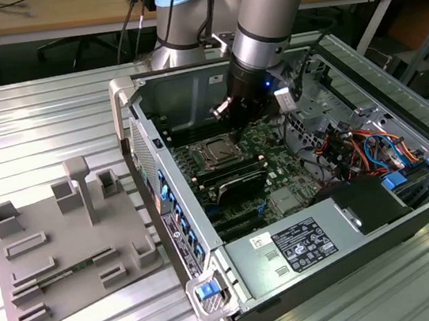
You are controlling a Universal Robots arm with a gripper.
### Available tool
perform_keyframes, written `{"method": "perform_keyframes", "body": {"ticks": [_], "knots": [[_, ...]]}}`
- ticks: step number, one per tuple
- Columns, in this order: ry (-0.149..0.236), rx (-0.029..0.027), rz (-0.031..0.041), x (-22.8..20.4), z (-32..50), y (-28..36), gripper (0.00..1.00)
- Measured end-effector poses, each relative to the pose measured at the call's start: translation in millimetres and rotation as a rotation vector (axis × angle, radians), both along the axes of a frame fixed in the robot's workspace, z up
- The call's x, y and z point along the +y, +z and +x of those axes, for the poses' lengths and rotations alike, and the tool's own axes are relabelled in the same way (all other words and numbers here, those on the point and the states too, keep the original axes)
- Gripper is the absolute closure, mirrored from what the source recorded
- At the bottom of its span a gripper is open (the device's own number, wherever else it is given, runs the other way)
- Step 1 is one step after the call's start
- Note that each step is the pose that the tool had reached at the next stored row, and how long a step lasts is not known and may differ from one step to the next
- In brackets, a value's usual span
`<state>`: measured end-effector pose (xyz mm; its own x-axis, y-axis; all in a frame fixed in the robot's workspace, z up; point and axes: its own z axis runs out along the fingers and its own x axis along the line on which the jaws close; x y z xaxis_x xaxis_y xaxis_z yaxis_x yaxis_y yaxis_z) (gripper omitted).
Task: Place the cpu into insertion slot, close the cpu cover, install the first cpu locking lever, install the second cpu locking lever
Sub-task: 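Install the second cpu locking lever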
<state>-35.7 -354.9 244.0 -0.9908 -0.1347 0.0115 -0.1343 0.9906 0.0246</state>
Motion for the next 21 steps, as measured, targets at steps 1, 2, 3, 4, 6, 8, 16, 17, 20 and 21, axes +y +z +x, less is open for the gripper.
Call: {"method": "perform_keyframes", "body": {"ticks": [1, 2, 3, 4, 6, 8, 16, 17, 20, 21], "knots": [[0.000, 0.0017, 0.0003, -0.7, 1.4, 0.1, 0.89], [0.000, 0.0034, 0.0005, -1.5, 3.0, 0.1, 0.89], [0.000, 0.0051, 0.0014, -2.9, 4.4, 0.0, 0.89], [0.000, 0.0067, 0.0027, -4.7, 5.3, 0.1, 0.89], [0.000, 0.0086, 0.0053, -8.6, 6.2, 0.0, 0.89], [0.000, 0.0091, 0.0056, -11.6, 6.5, -0.1, 0.89], [-0.001, 0.0093, 0.0056, -18.2, 6.5, -0.4, 0.89], [-0.001, 0.0093, 0.0056, -18.7, 6.5, -0.4, 0.89], [-0.001, 0.0093, 0.0056, -19.4, 6.5, -0.5, 0.89], [-0.001, 0.0093, 0.0055, -20.0, 6.5, -0.5, 0.89]]}}
